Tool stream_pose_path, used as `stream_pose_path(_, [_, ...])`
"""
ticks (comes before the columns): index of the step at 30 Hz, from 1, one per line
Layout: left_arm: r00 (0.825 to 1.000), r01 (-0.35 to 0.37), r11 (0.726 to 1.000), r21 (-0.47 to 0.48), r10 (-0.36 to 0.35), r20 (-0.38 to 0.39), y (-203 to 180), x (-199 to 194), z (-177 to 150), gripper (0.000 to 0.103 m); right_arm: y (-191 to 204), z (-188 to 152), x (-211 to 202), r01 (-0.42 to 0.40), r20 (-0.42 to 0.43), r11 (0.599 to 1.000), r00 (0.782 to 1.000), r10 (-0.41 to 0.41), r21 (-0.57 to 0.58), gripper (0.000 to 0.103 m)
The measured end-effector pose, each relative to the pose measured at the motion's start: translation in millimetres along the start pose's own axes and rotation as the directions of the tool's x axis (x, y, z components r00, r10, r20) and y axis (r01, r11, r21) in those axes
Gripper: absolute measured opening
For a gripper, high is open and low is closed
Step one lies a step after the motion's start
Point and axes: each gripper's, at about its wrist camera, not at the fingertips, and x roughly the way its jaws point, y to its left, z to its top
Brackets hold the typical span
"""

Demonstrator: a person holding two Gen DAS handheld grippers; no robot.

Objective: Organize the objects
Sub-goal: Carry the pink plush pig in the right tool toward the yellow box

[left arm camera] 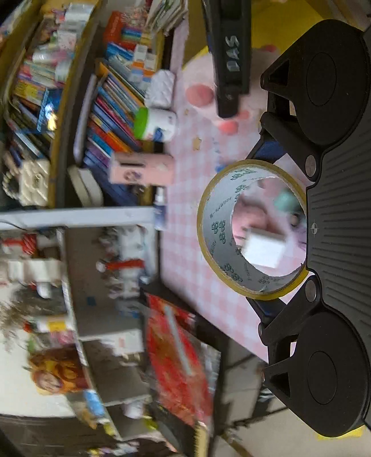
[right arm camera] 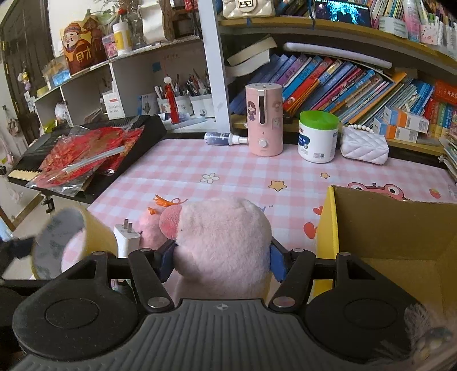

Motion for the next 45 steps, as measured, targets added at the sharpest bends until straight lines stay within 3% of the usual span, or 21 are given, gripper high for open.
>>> stream_pose_path(2, [0.999,0.021,0.998,-0.054,-0.019,0.041,8,-13,-1,0.091,2,-2,-6,-0.005,0.006,1.000,1.000,0.005,0.001,0.061])
stream_pose_path(5, [0.997,0.003,0.999,-0.034,-0.001,0.074,10,-24,-2,0.091,4,-5,-17,0.002,0.024,1.000,1.000,-0.002,-0.001,0.061])
stream_pose_path(11, [0.992,0.042,0.998,-0.039,-0.037,0.117,16,-53,-10,0.091,6,-19,-44,0.032,0.050,0.999,0.998,-0.032,0.004,0.061])
stream_pose_path(34, [0.983,0.184,0.982,0.031,-0.184,0.007,12,-133,-76,0.091,19,-114,-129,0.142,-0.026,0.981,0.990,-0.139,0.135,0.061])
stream_pose_path(45, [0.957,0.287,0.953,0.093,-0.281,-0.072,-12,-148,-103,0.091,12,-163,-163,0.184,-0.086,0.964,0.982,-0.171,0.191,0.061])
